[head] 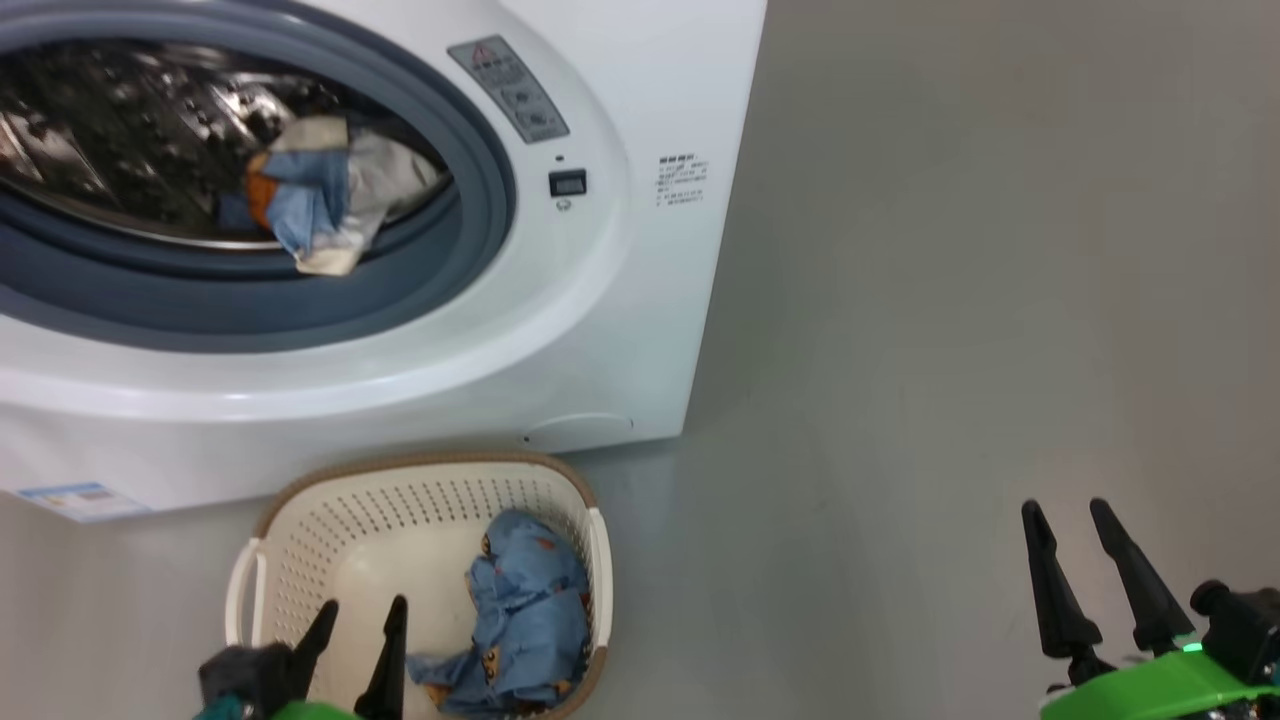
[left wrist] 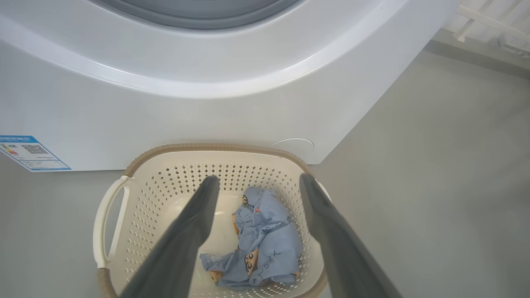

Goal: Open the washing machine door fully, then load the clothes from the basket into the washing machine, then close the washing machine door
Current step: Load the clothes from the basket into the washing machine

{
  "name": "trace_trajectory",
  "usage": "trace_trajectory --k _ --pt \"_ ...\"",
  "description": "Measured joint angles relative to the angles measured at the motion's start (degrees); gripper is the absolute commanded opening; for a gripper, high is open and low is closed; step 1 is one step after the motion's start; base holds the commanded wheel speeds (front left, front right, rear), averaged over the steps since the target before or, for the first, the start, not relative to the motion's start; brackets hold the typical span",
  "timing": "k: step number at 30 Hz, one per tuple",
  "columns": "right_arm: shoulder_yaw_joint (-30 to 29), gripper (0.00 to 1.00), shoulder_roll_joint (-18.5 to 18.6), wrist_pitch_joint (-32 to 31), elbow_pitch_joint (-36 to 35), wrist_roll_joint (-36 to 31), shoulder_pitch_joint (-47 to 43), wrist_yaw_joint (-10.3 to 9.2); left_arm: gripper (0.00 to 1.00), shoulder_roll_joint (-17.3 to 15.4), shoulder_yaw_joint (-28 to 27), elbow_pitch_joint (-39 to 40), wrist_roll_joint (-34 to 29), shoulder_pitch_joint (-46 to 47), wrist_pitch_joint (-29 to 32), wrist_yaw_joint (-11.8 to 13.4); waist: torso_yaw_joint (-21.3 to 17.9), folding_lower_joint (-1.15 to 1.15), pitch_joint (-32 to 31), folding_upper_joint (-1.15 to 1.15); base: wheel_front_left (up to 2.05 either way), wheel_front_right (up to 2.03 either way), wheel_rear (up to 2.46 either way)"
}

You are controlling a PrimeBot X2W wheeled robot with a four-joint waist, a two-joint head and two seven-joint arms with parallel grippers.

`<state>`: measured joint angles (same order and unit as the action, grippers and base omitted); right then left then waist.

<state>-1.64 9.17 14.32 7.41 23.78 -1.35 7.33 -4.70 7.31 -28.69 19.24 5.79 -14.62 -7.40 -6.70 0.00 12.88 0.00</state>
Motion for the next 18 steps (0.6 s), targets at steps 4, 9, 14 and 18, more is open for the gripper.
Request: trace_trajectory --k 4,9,14,18 --pt "-0.4 1.00 -0.7 0.0 -0.4 -0.1 2.0 0.00 1.00 -1.0 3.3 -5.0 1.8 5.1 0.0 0.0 -0.1 0.00 2.9 0.00 0.00 0.00 0.00" --pt "-0.6 1.00 -1.8 0.0 -0.7 -0.5 4.8 0.00 1.00 -2.0 8.4 -12.4 3.9 11.9 0.0 0.0 -0.3 0.00 6.8 0.00 0.00 0.00 0.00" --pt "-0.3 1.00 -2.3 0.0 -1.2 -0.6 8.0 0.00 1.00 -2.7 13.9 -19.3 6.0 18.3 0.0 0.0 -0.7 0.00 10.8 0.00 0.00 0.00 0.00" --pt "1.1 1.00 -2.5 0.0 -1.2 -0.7 10.5 0.00 1.00 -3.5 17.8 -23.7 8.4 22.0 0.0 0.0 -1.2 0.00 13.9 0.00 0.00 0.00 0.00"
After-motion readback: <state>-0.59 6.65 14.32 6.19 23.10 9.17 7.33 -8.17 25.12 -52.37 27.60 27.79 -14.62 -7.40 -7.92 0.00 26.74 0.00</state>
